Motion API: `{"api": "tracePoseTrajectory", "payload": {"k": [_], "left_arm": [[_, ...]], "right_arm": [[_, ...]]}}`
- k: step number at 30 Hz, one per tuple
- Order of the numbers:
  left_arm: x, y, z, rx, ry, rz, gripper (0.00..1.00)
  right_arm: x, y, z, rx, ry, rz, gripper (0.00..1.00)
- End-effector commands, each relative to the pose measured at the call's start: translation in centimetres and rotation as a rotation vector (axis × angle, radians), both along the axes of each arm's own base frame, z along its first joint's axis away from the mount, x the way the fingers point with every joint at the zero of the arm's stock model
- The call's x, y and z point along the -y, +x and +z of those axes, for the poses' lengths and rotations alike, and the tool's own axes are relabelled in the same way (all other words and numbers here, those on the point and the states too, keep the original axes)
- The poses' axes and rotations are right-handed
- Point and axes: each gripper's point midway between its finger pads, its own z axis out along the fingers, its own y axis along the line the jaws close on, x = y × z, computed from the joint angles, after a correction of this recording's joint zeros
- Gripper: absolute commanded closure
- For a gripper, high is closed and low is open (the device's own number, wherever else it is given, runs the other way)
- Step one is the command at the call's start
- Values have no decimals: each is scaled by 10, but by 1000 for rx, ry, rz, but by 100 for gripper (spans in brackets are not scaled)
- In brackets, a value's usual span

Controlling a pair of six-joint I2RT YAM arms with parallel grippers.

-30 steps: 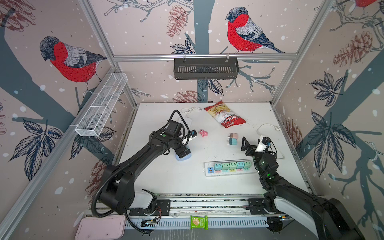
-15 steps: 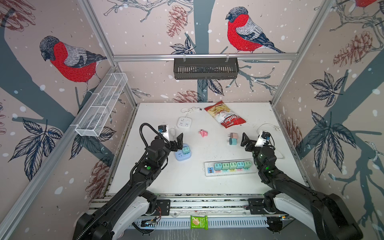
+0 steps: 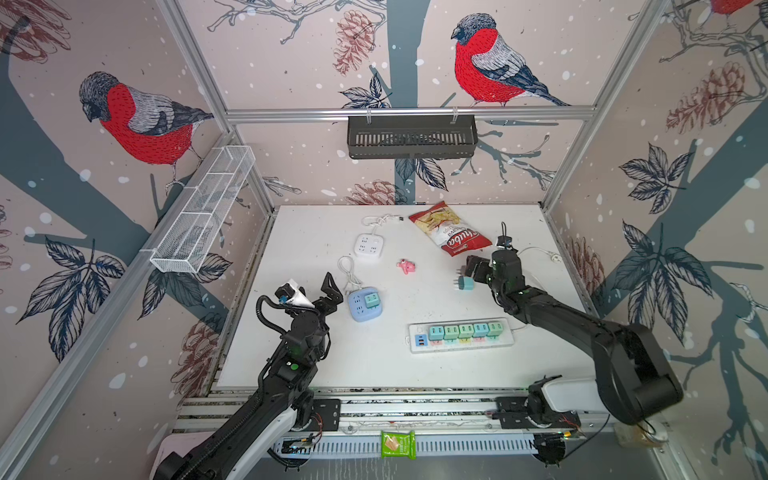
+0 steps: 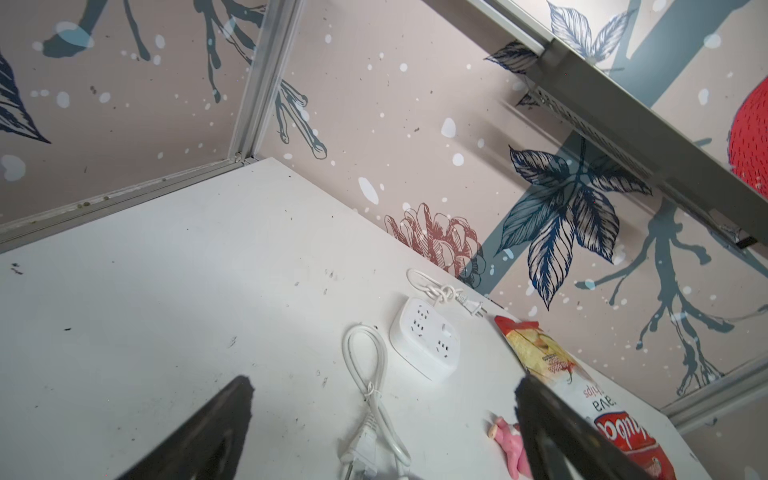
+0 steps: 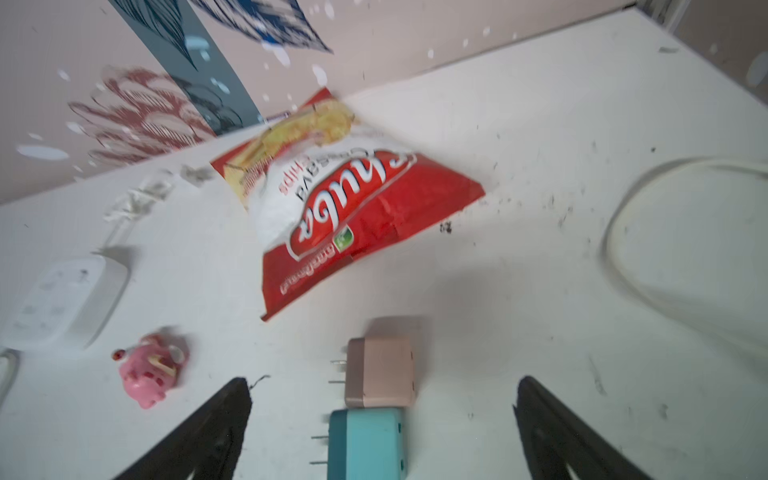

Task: Insert the plug
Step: 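Move the right gripper over the loose teal adapter beside the pink adapter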

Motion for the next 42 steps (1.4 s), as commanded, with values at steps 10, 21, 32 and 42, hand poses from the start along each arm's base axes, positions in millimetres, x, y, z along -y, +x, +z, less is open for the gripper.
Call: {"api": "tracePoseTrajectory", "payload": {"k": [10,21,32,42], "left_arm": [[-8,-2,26,85,-68,47,2],[-9,-1,25,82,-40,52,2],[-8,-1,26,88,-23,47,2],[-7,0,26,88,-30,40,2]], "right_arm": [[-43,-7,-61,-188,40,125,1],[-103,-4,-68,-211,20,264,5],[-152,3,-90,-249,-184,337,5],[-108,-6,-77,-215,-282,214,0]]}}
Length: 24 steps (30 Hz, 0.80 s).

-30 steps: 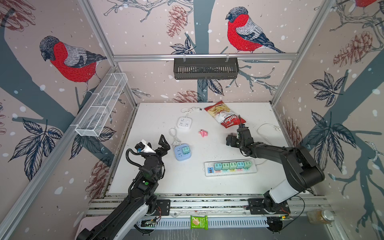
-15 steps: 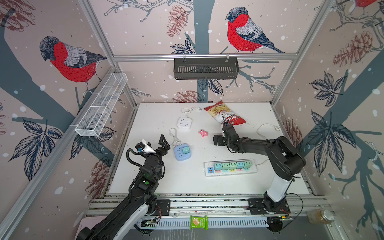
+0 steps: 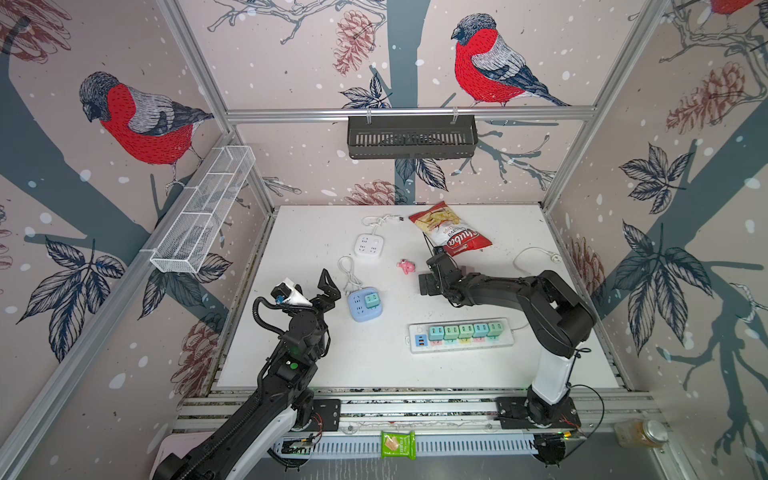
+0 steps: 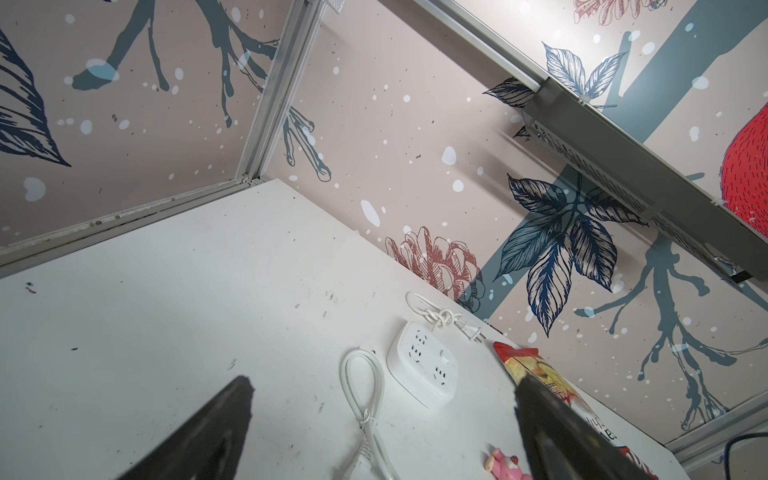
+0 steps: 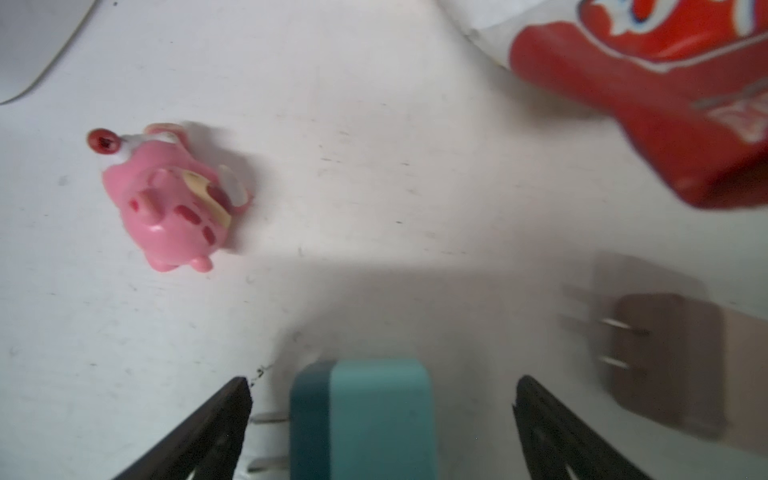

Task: Insert the plug
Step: 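Move the right gripper over the loose teal adapter beside the pink adapter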

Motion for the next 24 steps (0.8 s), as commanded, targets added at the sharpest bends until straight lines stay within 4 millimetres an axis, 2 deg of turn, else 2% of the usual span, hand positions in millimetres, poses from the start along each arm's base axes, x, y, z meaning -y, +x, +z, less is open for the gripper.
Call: {"api": "tracePoseTrajectory", "payload": {"k": [1,8,12,15,19,24], "left_arm": [[-3,-1,13,52,-34,13,2],[-2,0,12,51,-38,8,2],[-2,-1,13,51,-40,8,2],[-2,-1,13,51,-40,9,2],[-2,0,13,50,-37,10,2],[-3,-1,13,49,-34,13,2]], "right_arm": [[21,-3,1,13,-40,-47,0],[40,-16,11,44,-11,-73,1],[50,-19,7,36,38,-94,0],[46,-21,7,32,87,-74,4],[26,-22,9,20,162,-9,7],[21,-15,1,4,148,-14,7]]}}
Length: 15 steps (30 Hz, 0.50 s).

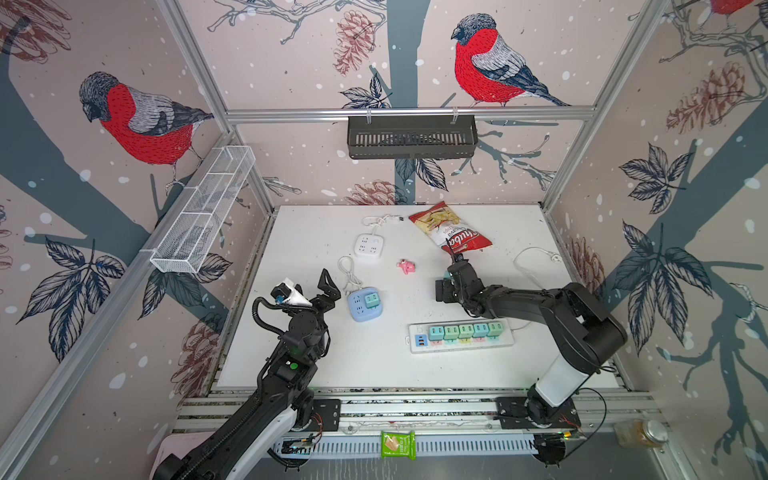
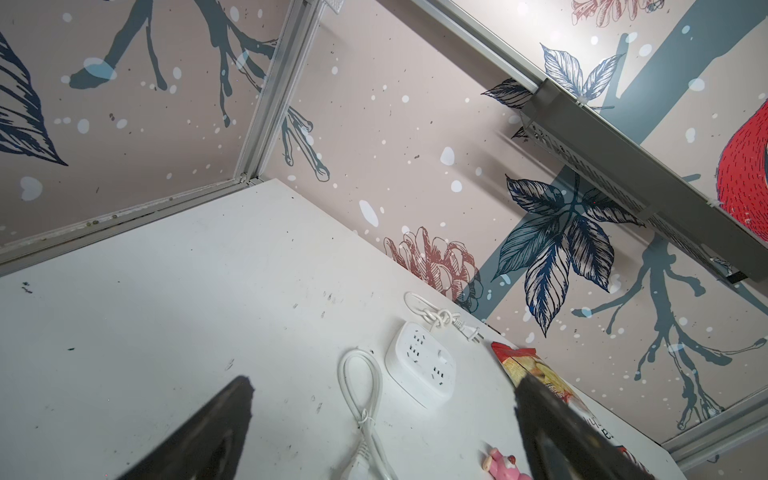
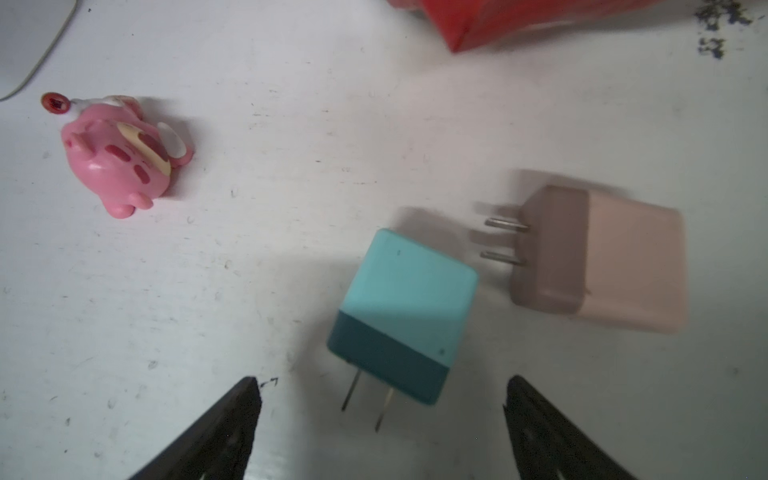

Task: Insert the plug
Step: 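Move the right gripper over the loose teal adapter beside the pink adapter, then close the right gripper on the teal adapter and lift it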

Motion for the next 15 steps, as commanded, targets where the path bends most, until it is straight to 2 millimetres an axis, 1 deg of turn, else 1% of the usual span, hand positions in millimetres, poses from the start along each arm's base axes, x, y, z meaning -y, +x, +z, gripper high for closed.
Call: {"api": "tracePoseTrajectory", "payload": {"k": [1,3,5,7,9,15], "left_arm": [[-3,0,12,47,-31,16,2],[-3,0,12,46,-30,16,2],[-2,0,12,45,-29,14,2],[-3,0,12,45,-29,15,2],[-3,0,12,46,-29,15,2],[0,1,12,44,-26,4,2]], "right_arm": [[-10,8,2,11,33,4,7],[-10,13,-5,5,12,-4,7],[-9,18,-13,-11,-19,-13,10],[-9,21,-21,-25,-48,-18,15],[-9,22,-25,-30,-56,-20,20],[-8,23,-32,-39,-89,-16,35]]}}
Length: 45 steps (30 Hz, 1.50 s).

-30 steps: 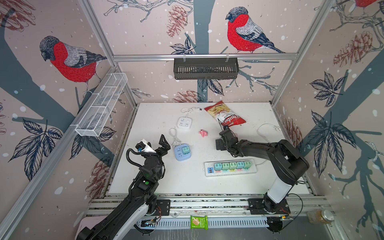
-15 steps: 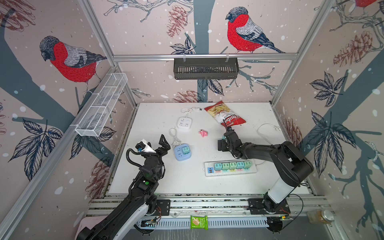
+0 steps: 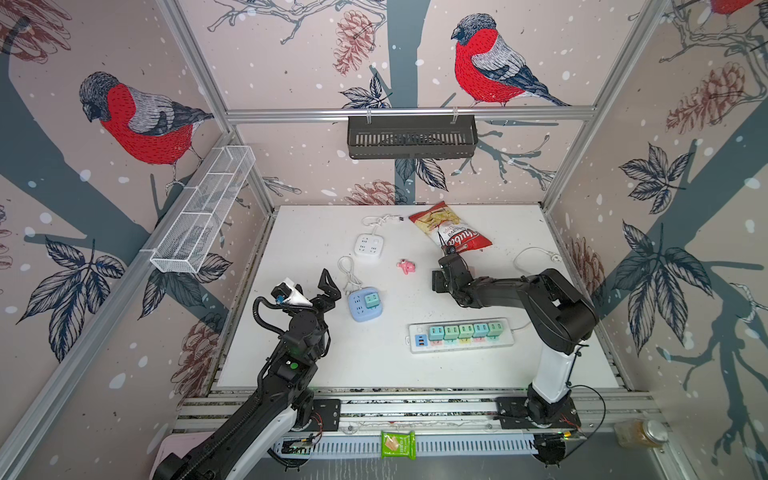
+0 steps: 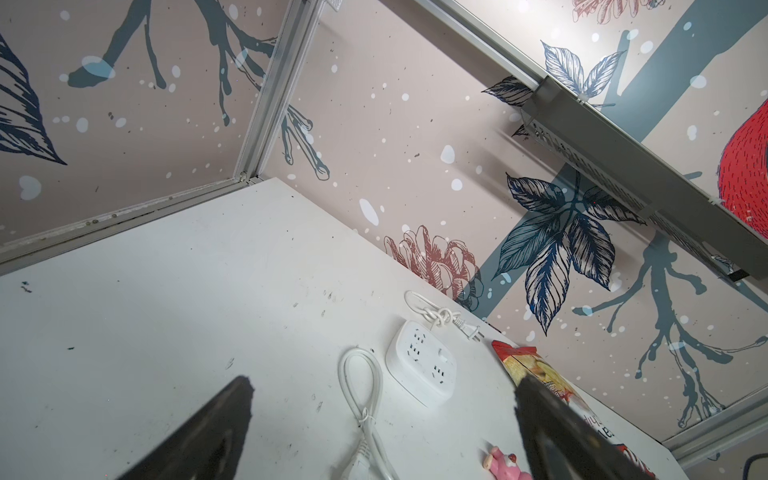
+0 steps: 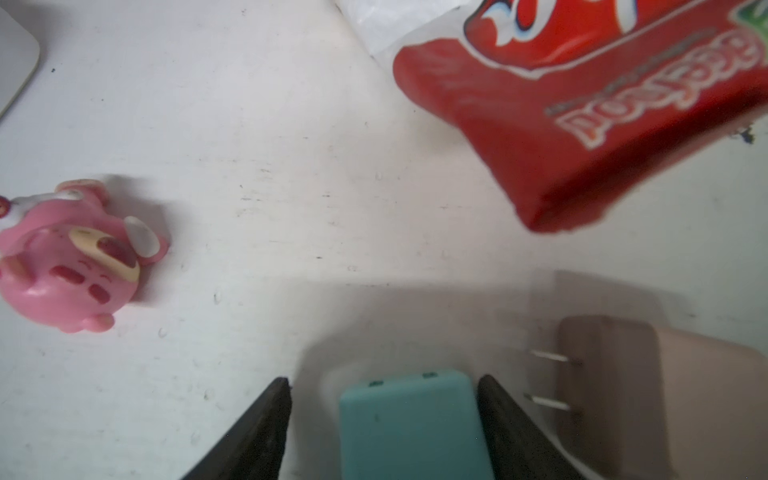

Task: Insert the plug
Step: 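Close the right gripper on the teal adapter and lift it, then carry the teal adapter toward the left gripper while the left reaches to meet it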

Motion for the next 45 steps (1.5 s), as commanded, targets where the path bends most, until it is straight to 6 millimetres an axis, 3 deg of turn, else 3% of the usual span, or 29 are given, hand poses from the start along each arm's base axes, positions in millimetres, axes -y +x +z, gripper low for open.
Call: {"api": "tracePoseTrajectory", "payload": {"k": [1,10,14,18,22,26,30,37,45], "left_arm": [[-1,1,15,52,-31,7,2],[1,2,14,47,-21,-4,2],[13,6,19,41,5,-66,2],[39,12,26,29,60,-199,4],[75,15,35,31,149,-392,20],[98,19,37,8,192,-504,36],[115,18,39,8,216,-577,41],[172,-3,55,82,342,-777,46],[219,-20,57,103,336,-1039,51]], "right_arm": [[6,-17,-24,-102,-61,21,38],[6,-18,-23,-101,-73,30,59],[2,-20,-14,-82,-71,48,63],[-3,-25,3,-34,-60,86,66],[-6,-32,28,37,-27,115,68],[-7,-41,57,120,18,151,70],[-11,-56,82,218,34,204,72],[-16,-89,126,443,65,302,79],[-15,-138,168,694,124,425,82]]}}
